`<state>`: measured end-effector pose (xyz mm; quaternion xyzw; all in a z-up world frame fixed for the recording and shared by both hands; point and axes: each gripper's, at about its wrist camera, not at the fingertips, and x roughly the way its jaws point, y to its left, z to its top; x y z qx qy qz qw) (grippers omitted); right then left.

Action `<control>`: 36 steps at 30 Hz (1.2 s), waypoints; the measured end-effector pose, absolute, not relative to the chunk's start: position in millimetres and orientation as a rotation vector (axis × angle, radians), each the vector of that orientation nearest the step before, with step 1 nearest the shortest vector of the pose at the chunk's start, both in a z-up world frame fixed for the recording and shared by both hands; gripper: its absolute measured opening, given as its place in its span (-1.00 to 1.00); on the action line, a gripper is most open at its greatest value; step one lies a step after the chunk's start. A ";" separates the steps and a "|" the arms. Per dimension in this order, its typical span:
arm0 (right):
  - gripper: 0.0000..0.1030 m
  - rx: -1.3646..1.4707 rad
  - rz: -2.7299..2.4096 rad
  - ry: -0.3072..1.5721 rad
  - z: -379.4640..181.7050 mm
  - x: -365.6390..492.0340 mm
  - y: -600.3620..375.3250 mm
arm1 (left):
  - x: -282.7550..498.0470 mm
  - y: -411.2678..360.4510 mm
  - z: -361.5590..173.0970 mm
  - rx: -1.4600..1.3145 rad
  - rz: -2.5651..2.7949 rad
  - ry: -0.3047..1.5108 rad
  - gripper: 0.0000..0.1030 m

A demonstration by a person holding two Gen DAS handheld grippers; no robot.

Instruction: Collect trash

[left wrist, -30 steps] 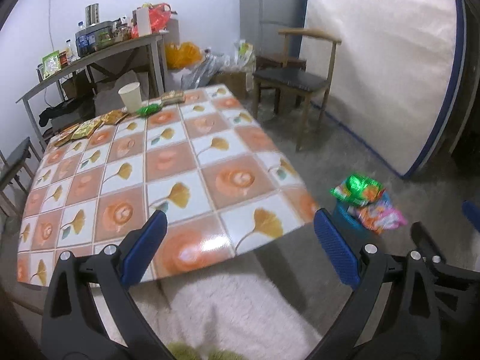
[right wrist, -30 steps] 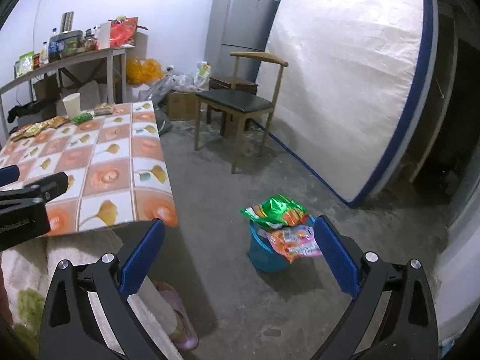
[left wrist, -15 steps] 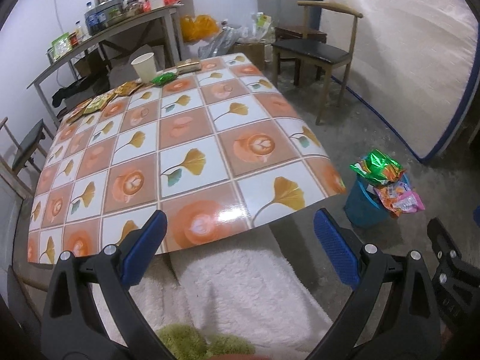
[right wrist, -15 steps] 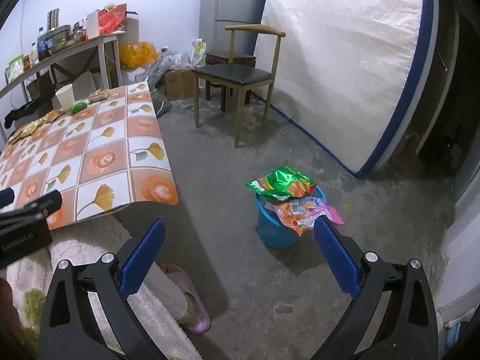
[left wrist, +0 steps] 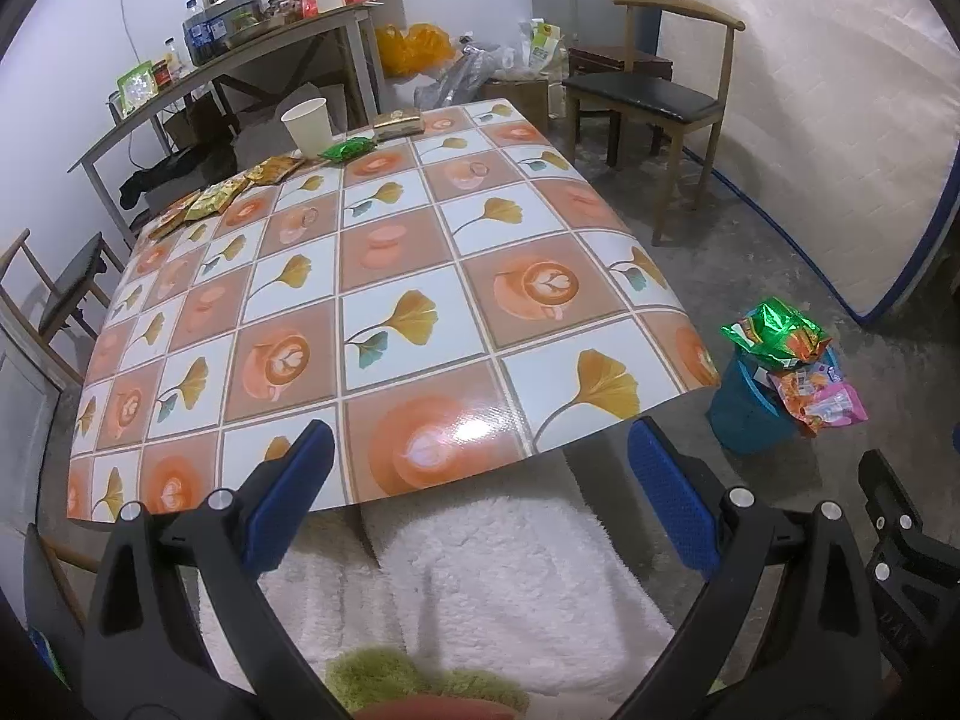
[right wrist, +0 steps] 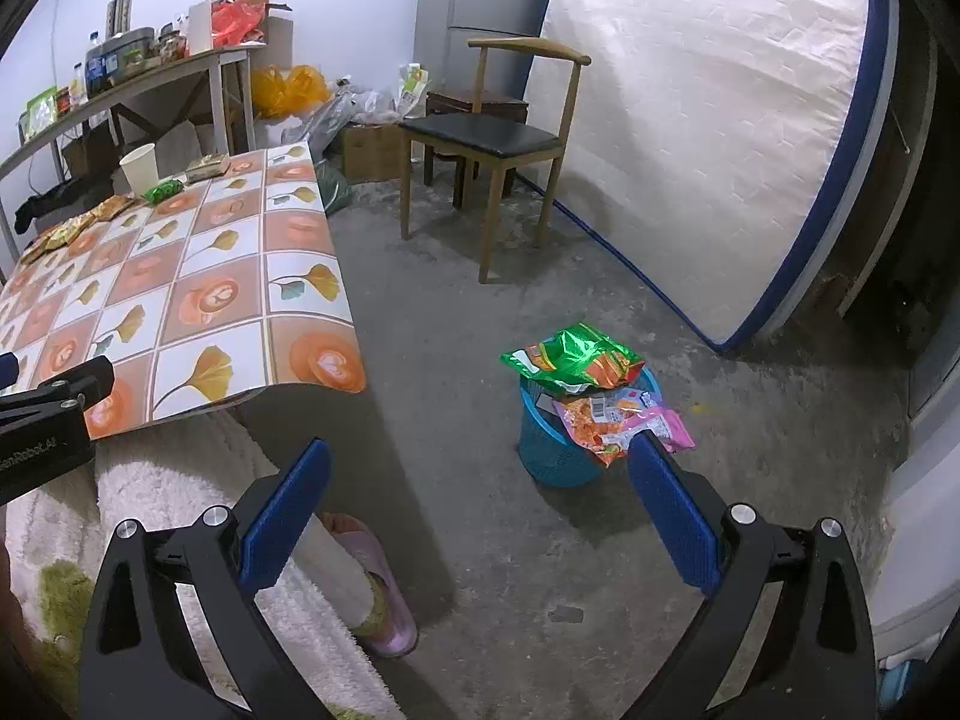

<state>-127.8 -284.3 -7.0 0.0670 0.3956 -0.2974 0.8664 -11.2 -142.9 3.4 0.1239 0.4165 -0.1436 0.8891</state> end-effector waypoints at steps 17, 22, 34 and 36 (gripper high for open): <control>0.87 0.135 -0.619 0.827 -8.3 -125.3 -282.5 | -7.1 -138.0 -0.2 0.258 -0.288 0.883 0.83; 0.87 0.127 -0.613 0.826 -10.0 -121.3 -279.0 | -5.7 -135.0 -1.6 0.256 -0.287 0.886 0.83; 0.87 0.118 -0.605 0.829 -8.0 -120.0 -278.3 | -4.7 -133.3 -2.2 0.251 -0.287 0.891 0.83; 0.87 0.116 -0.603 0.828 -7.2 -119.8 -278.2 | -4.6 -133.4 -2.1 0.253 -0.288 0.890 0.83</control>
